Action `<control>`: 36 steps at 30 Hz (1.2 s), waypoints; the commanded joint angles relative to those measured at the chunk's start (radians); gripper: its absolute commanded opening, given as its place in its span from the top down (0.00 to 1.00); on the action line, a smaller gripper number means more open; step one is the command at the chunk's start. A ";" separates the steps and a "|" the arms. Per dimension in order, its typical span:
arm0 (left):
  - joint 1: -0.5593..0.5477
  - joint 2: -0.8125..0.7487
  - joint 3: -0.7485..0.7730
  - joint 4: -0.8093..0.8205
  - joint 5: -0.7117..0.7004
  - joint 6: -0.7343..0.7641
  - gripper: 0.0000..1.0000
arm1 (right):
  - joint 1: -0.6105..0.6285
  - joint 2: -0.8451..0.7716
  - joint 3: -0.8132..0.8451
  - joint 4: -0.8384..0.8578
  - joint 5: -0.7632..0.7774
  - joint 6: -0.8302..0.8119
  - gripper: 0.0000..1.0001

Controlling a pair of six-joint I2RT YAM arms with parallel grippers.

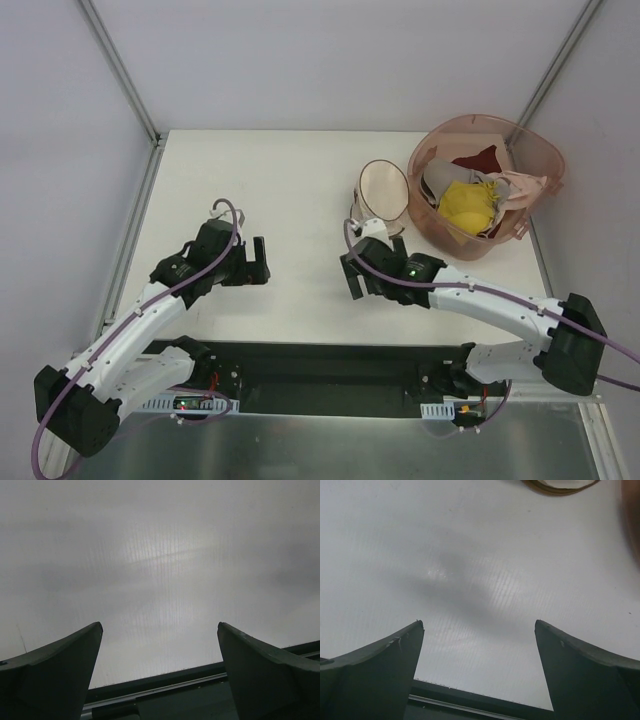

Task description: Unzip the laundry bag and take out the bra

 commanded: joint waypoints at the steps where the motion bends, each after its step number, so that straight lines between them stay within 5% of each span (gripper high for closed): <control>1: 0.007 -0.018 -0.042 0.013 0.029 0.007 0.01 | 0.073 0.085 0.070 0.054 0.054 -0.056 0.03; 6: 0.007 -0.020 -0.031 0.016 0.013 -0.022 0.01 | 0.056 0.109 0.102 0.128 0.095 -0.097 0.01; 11: 0.007 -0.058 -0.025 0.044 0.026 -0.033 0.01 | -0.021 0.145 0.213 0.189 0.151 -0.219 0.10; 25: 0.007 -0.081 -0.033 0.058 0.026 -0.083 0.01 | -0.345 0.510 0.541 0.232 -0.101 -0.331 0.12; 27: 0.007 -0.093 -0.034 0.058 0.034 -0.082 0.01 | -0.351 0.545 0.557 0.243 -0.101 -0.335 0.34; 30: 0.007 -0.110 -0.036 0.052 0.053 -0.074 0.01 | -0.345 0.531 0.551 0.266 -0.110 -0.322 0.89; 31: 0.007 -0.115 -0.039 0.050 0.052 -0.073 0.01 | -0.339 0.519 0.543 0.266 -0.100 -0.322 0.99; 36: 0.007 -0.121 -0.025 0.027 0.043 -0.050 0.01 | -0.240 0.390 0.497 0.275 -0.100 -0.368 0.99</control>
